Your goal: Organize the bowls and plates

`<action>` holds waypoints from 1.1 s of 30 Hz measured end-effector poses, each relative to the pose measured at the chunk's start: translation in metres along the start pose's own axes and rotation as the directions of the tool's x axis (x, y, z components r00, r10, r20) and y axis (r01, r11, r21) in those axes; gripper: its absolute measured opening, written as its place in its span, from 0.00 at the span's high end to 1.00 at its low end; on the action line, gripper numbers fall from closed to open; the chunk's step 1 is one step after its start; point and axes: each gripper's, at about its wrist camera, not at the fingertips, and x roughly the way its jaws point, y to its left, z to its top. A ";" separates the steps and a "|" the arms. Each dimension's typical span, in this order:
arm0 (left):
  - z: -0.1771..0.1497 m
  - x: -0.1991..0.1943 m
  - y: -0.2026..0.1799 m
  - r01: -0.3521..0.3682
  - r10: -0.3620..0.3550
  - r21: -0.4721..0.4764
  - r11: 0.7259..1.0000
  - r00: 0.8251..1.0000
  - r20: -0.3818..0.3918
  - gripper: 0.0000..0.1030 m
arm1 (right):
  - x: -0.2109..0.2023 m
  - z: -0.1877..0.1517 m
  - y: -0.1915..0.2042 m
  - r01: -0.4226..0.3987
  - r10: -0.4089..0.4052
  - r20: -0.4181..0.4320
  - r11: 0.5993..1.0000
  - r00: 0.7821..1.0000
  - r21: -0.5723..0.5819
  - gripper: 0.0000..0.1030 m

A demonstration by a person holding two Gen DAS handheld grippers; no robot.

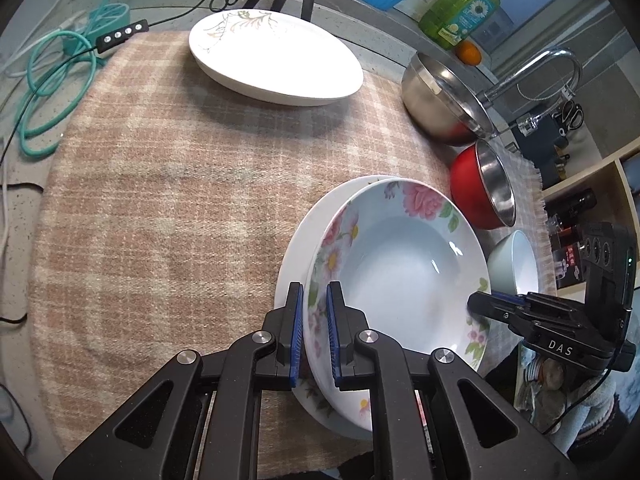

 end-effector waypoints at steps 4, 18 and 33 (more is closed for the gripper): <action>0.001 0.001 -0.004 -0.020 0.020 0.023 1.000 1.000 -0.006 0.91 | 0.000 0.001 0.004 0.026 -0.026 -0.005 0.999 1.000 -0.022 0.81; 0.005 0.003 -0.016 -0.086 0.088 0.108 0.990 0.996 -0.021 0.90 | 0.001 0.001 0.013 0.092 -0.094 -0.018 0.993 0.995 -0.075 0.78; 0.006 0.005 -0.015 -0.057 0.061 0.108 0.992 0.998 -0.032 0.90 | -0.004 0.004 0.012 0.107 -0.107 0.003 0.992 0.994 -0.059 0.66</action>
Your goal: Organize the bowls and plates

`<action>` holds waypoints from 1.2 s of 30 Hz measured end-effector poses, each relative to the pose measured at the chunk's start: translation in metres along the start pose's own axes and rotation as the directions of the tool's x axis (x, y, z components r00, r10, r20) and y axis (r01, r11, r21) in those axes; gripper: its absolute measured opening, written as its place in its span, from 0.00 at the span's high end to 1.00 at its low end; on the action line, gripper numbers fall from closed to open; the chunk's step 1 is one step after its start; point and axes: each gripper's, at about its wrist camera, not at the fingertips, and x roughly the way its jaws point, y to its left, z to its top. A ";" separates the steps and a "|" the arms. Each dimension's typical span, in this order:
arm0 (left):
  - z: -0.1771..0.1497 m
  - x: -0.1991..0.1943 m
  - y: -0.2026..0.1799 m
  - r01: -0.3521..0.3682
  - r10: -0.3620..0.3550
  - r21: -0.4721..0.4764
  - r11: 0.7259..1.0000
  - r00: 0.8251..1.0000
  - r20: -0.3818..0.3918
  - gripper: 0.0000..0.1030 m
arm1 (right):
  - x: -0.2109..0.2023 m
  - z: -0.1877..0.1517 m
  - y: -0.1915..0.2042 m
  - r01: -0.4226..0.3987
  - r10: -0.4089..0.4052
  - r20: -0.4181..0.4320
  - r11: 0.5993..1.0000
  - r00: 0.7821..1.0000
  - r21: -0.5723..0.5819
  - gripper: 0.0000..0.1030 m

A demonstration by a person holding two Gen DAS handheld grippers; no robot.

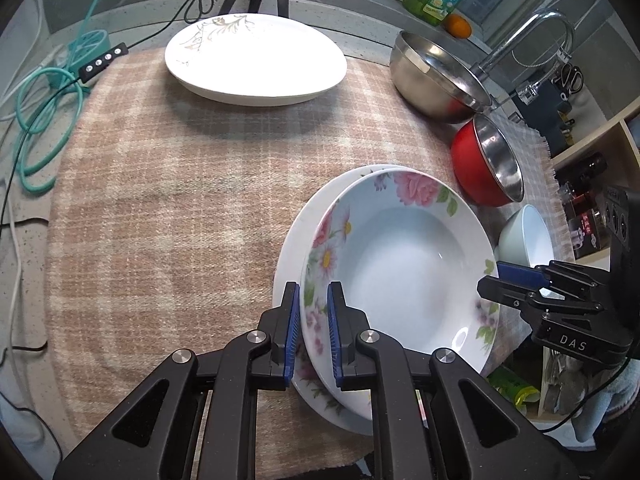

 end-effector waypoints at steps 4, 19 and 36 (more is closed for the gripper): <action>0.001 -0.001 0.002 0.012 -0.012 -0.005 1.000 1.000 -0.002 0.90 | -0.005 0.002 -0.003 0.003 -0.003 0.019 1.000 1.000 0.017 0.58; 0.020 -0.033 0.031 0.039 -0.034 -0.055 0.998 0.995 0.092 0.86 | -0.038 0.033 0.017 -0.110 0.107 0.147 0.994 0.983 0.008 0.50; 0.102 -0.056 0.106 -0.007 0.028 -0.103 0.995 0.978 0.206 0.86 | -0.048 0.100 0.056 -0.132 0.132 0.330 0.991 0.935 -0.024 0.19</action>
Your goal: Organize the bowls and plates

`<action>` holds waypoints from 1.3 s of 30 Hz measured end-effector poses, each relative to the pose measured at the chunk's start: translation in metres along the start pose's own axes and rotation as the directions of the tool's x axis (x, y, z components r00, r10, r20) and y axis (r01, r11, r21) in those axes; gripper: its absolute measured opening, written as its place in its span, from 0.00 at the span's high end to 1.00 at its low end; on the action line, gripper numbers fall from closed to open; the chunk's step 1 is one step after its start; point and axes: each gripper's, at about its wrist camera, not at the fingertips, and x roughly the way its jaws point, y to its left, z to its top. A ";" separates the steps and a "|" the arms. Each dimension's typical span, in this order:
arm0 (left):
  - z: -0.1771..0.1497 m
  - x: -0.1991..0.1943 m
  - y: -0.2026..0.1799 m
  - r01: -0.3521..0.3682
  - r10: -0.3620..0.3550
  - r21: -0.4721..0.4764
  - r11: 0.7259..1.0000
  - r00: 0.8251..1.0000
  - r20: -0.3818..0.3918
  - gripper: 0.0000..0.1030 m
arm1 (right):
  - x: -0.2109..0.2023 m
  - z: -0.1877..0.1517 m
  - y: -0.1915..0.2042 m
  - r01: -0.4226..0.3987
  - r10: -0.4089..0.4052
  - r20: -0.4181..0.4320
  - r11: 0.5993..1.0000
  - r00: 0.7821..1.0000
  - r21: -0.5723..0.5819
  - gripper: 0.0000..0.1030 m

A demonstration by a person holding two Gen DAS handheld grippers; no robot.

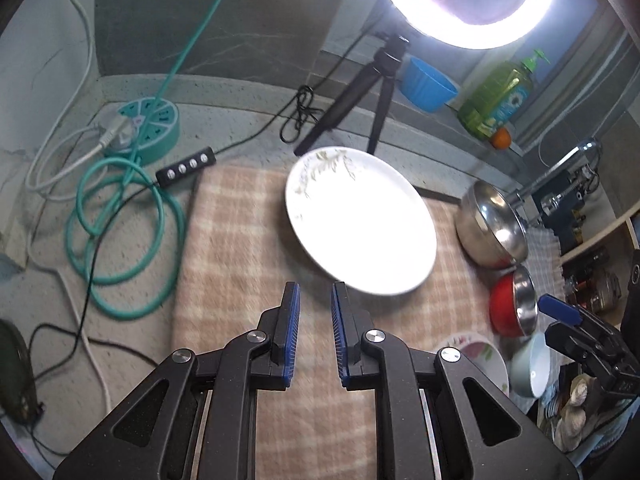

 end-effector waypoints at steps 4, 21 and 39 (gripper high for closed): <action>0.018 0.012 0.011 0.004 -0.004 -0.021 1.000 1.000 0.000 0.86 | 0.015 0.012 -0.008 0.014 -0.013 -0.012 0.999 1.000 0.047 0.19; 0.078 0.071 0.031 0.021 -0.022 -0.058 0.998 0.999 -0.029 0.78 | 0.079 0.045 -0.046 0.013 0.005 -0.088 0.978 0.996 0.207 0.41; 0.092 0.113 0.037 0.082 -0.091 -0.088 0.993 0.990 -0.107 0.85 | 0.132 0.050 -0.069 0.006 0.044 -0.162 0.954 0.986 0.301 0.67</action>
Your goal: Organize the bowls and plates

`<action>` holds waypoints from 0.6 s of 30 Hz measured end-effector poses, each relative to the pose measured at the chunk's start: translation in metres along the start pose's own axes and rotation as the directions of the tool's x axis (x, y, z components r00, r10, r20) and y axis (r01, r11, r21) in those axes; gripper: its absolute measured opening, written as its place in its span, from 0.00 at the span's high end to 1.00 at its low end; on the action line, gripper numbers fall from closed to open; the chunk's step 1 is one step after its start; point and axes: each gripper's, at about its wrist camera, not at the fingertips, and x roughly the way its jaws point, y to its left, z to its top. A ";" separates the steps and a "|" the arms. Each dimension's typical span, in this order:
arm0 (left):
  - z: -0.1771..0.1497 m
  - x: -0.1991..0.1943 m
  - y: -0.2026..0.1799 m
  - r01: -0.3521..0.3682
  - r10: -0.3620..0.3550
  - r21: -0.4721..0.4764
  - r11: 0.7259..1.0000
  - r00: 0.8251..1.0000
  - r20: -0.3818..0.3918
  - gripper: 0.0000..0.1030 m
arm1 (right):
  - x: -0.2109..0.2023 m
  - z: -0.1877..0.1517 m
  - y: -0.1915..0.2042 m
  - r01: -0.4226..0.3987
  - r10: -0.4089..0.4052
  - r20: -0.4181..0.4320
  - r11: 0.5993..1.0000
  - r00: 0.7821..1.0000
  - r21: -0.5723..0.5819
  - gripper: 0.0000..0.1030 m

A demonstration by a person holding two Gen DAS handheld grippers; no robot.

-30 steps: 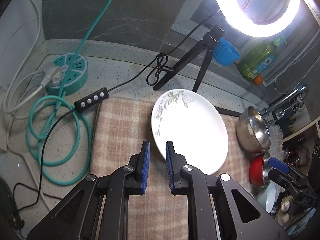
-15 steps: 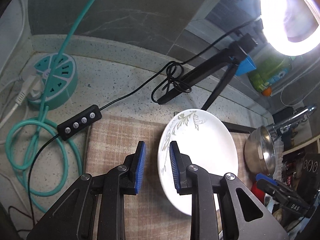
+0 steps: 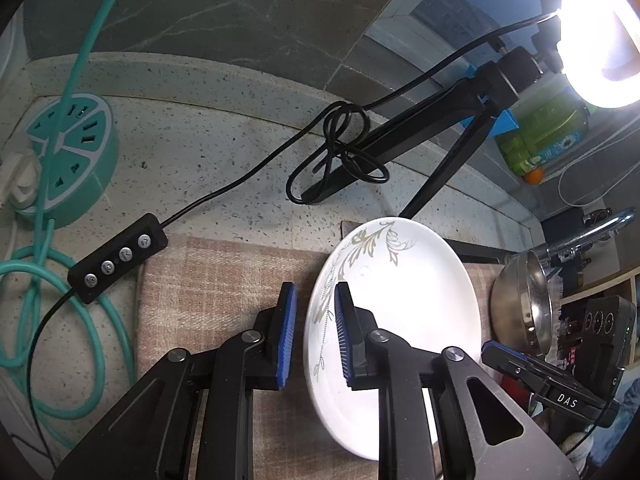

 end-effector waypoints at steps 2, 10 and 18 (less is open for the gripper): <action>0.000 0.002 0.002 0.002 -0.002 -0.004 1.000 1.000 -0.006 0.88 | 0.003 0.001 0.000 -0.003 0.003 -0.006 1.000 1.000 -0.001 0.68; 0.000 0.008 -0.001 -0.004 0.005 0.014 1.000 1.000 -0.016 0.93 | 0.016 0.002 0.002 -0.023 0.023 -0.037 1.000 0.999 -0.001 0.83; -0.002 0.008 -0.006 -0.009 0.009 0.015 1.000 1.000 -0.007 0.93 | 0.019 0.002 0.004 -0.017 0.017 -0.051 1.000 0.999 0.000 0.89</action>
